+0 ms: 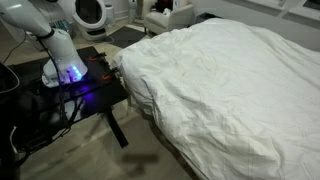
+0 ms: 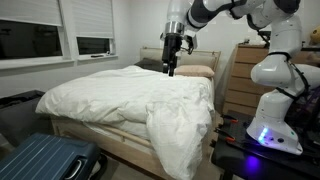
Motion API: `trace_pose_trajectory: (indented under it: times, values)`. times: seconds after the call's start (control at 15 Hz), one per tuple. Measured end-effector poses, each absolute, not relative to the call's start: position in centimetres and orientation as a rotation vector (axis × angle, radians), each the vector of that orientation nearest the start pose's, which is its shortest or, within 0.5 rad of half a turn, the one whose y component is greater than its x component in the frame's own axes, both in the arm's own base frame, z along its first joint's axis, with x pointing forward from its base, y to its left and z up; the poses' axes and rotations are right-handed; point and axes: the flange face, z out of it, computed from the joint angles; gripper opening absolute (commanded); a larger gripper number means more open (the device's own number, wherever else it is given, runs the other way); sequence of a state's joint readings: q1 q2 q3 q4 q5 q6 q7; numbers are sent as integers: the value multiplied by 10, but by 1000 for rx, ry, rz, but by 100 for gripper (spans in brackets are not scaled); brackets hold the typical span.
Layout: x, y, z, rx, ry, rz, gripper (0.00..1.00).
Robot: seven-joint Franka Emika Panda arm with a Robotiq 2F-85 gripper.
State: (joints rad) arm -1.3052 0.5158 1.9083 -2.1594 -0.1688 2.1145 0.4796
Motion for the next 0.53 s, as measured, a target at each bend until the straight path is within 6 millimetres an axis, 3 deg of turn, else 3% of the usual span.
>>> trace_pose_trajectory:
  times: [0.27,0.53]
  values:
    - [463,236,476,-2829,-311,75,100]
    - [475,219,466,-2921,-313,-1,100]
